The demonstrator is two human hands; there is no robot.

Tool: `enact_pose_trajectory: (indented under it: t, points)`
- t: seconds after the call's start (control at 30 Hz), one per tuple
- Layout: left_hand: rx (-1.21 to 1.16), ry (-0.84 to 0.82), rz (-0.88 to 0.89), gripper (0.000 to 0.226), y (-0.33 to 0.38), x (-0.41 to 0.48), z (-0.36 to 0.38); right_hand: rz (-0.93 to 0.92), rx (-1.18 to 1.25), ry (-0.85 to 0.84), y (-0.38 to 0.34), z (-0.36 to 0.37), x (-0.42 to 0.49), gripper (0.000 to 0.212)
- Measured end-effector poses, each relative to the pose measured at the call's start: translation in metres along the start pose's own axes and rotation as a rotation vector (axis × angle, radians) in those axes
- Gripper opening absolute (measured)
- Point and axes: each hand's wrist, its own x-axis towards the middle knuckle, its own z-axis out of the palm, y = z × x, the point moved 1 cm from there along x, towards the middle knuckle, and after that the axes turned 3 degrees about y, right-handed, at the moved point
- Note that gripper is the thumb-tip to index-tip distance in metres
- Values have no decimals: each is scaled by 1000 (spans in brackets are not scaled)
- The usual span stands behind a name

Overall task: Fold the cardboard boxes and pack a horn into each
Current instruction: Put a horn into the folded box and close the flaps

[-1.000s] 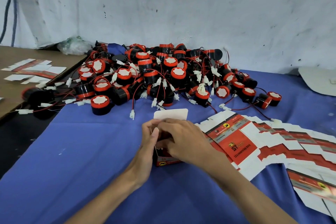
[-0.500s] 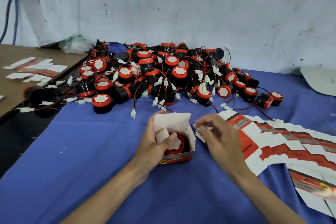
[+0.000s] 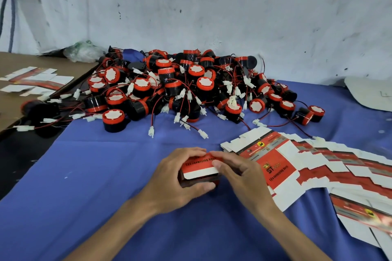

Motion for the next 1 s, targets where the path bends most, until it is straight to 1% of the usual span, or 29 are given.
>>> enact_pose_trajectory:
  t: [0.03, 0.13, 0.23, 0.33, 0.43, 0.53, 0.6, 0.67, 0.73, 0.83, 0.9, 1.0]
  points:
    - [23, -20, 6, 54, 0, 1, -2, -9, -4, 14, -1, 0, 0, 20]
    - [50, -12, 50, 43, -1, 7, -9, -22, -25, 17, 1, 1, 0, 21]
    - [4, -75, 47, 38, -2, 7, -11, -16, -16, -24, 5, -2, -2, 25]
    - [-39, -55, 34, 38, -4, 6, -9, -45, -54, 4, 8, -1, -2, 28]
    - [-43, -28, 54, 38, -7, 6, -8, -183, -160, 122, 11, 4, -1, 32]
    - [63, -34, 186, 35, -11, 4, -7, -359, -305, 215, 14, 6, -3, 28]
    - [136, -39, 274, 36, -12, 3, -6, -488, -446, 233, 17, 6, -5, 27]
    - [207, -46, 343, 37, -14, 2, -6, -553, -581, 227, 21, 5, -8, 27]
    - [270, -42, 388, 36, -15, 2, -7, -556, -653, 211, 23, 2, -11, 30]
    - [334, -34, 438, 35, -15, 2, -8, -552, -607, 138, 24, 1, -13, 31]
    - [336, -43, 448, 35, -15, 2, -9, -576, -582, 127, 23, 2, -12, 32]
    - [348, -58, 451, 37, -16, 1, -10, -595, -611, 118, 22, 2, -11, 32]
